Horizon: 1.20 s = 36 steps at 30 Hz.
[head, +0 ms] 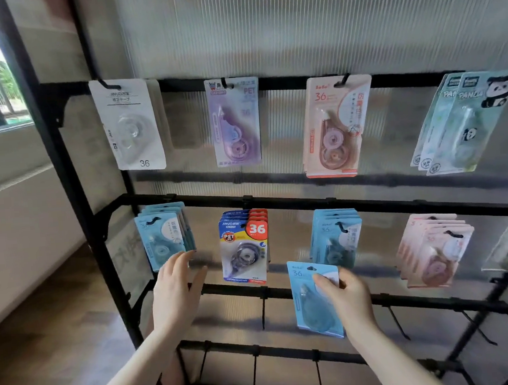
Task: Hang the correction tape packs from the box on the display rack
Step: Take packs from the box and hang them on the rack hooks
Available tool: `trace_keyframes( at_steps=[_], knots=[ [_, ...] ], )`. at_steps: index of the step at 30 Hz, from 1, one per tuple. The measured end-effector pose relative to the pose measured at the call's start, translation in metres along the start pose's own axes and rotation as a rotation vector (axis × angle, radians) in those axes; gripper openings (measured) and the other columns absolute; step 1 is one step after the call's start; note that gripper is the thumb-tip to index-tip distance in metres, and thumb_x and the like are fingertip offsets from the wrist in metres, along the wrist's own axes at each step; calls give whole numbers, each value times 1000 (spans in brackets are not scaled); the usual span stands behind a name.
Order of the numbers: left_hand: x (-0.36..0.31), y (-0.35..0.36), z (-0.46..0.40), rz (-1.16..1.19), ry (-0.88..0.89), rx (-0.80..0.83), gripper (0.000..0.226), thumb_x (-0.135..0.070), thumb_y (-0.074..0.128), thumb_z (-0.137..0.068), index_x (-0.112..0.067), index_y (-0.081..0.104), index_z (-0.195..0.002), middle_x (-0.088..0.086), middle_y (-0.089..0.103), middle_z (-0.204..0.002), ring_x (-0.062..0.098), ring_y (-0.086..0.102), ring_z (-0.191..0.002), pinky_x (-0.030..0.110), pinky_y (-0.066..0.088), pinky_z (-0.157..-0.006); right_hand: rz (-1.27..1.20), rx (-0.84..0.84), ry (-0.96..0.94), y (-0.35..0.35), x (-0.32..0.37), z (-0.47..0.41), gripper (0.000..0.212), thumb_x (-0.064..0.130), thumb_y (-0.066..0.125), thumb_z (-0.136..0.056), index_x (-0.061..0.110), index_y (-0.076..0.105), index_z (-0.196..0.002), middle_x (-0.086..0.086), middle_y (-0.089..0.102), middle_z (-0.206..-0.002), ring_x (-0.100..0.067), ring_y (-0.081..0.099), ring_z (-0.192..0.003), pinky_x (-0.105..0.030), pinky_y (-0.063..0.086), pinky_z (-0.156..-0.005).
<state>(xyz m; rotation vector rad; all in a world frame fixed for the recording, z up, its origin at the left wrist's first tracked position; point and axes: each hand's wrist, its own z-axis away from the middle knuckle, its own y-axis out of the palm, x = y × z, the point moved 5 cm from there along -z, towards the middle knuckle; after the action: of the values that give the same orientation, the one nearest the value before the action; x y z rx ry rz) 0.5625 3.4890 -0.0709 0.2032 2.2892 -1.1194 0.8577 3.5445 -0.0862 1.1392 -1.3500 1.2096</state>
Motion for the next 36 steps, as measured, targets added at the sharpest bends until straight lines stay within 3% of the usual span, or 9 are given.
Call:
trace_keyframes(
  at_steps=[3, 9, 14, 18, 20, 24, 29, 32, 36],
  knots=[
    [11, -4, 14, -130, 25, 13, 40, -28, 62, -86, -3, 63, -116, 16, 63, -118, 38, 57, -109, 46, 47, -89, -2, 44, 6, 13, -9, -6, 8, 15, 68, -85, 13, 63, -79, 1, 71, -81, -16, 68, -78, -28, 50, -59],
    [32, -16, 38, -309, 70, 55, 49, -43, 44, -80, -8, 68, -105, 10, 67, -103, 34, 64, -91, 39, 53, -78, -4, 107, 20, 46, -28, -14, 14, 16, 71, -82, 9, 64, -73, -5, 69, -75, -30, 66, -78, -39, 51, -67],
    [46, -31, 47, -381, 105, 39, 35, -40, 44, -78, -16, 63, -97, 6, 67, -93, 32, 65, -80, 40, 55, -67, -22, 205, 13, 84, -27, -8, 12, 16, 68, -85, 11, 64, -75, 0, 68, -75, -17, 63, -73, -26, 44, -56],
    [79, -38, 54, -377, 113, 35, 23, -38, 45, -79, -24, 47, -98, 4, 65, -91, 30, 64, -79, 36, 54, -68, 25, 262, 30, 126, -41, -3, 12, 20, 68, -86, 14, 64, -75, 0, 70, -78, -19, 65, -74, -28, 44, -59],
    [109, -37, 54, -392, 74, 65, 25, -38, 49, -81, -22, 55, -100, 4, 65, -93, 29, 63, -81, 37, 53, -69, 64, 272, 29, 149, -50, 1, 14, 20, 69, -85, 11, 64, -75, 0, 69, -76, -19, 64, -73, -29, 43, -60],
    [167, -30, 50, -441, 17, 179, 27, -27, 74, -78, -15, 66, -101, 5, 65, -100, 30, 64, -90, 40, 54, -74, 108, 252, 49, 197, -72, 9, 19, 20, 71, -83, 7, 63, -72, -9, 66, -70, -23, 60, -68, -29, 39, -60],
    [217, -26, 43, -444, 78, 252, 32, -37, 60, -80, -14, 67, -102, 5, 66, -100, 29, 63, -90, 39, 54, -75, 89, 249, 158, 251, -97, 28, 21, 14, 67, -86, 27, 60, -71, 5, 66, -74, -12, 63, -71, -26, 45, -60],
    [238, -20, 41, -419, 89, 283, 34, -26, 81, -74, -12, 68, -102, 6, 66, -101, 30, 64, -90, 40, 54, -74, 104, 224, 192, 270, -115, 35, 15, 19, 68, -85, 24, 64, -72, -1, 69, -76, -19, 65, -75, -28, 45, -63],
    [253, -11, 40, -395, 131, 296, 39, -24, 85, -68, -13, 66, -100, 5, 65, -98, 29, 63, -86, 38, 54, -72, 140, 219, 244, 286, -138, 38, 14, 25, 70, -84, 13, 67, -79, -10, 69, -83, -25, 66, -80, -31, 45, -65]
  ],
)
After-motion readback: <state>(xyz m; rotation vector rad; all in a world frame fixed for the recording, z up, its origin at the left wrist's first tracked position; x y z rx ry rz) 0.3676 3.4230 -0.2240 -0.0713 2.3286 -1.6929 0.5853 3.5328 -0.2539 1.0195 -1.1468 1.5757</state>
